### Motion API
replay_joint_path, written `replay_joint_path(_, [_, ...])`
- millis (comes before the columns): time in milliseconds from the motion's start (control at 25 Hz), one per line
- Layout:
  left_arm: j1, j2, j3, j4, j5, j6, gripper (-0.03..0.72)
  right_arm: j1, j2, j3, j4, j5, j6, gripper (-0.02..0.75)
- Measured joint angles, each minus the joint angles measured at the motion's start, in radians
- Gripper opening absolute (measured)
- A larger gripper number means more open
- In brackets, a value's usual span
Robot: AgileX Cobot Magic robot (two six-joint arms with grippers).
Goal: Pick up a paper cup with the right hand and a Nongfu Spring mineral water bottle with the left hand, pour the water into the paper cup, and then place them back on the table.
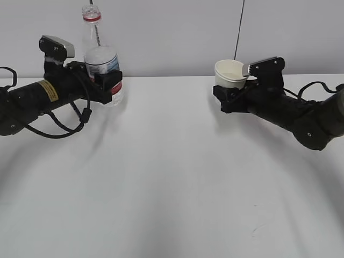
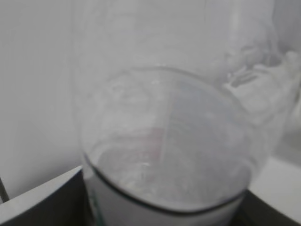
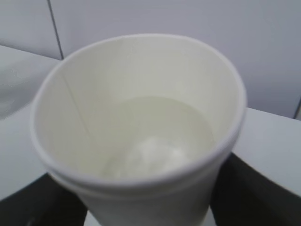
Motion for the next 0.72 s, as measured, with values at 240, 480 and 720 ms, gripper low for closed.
replay_joint_path(240, [0.0,0.0,0.0,0.001,0.001,-0.085,0.372,-0.019,0.002,0.0,0.021,0.002,-0.047,0.508])
replay_joint_path(480, [0.0,0.013,0.0,0.003,0.003,-0.114,0.374,-0.019,0.052,-0.02,0.033,-0.008,-0.055,0.508])
replay_joint_path(720, [0.0,0.02,0.0,0.003,-0.008,-0.117,0.377,-0.019,0.103,-0.052,0.039,-0.03,-0.059,0.508])
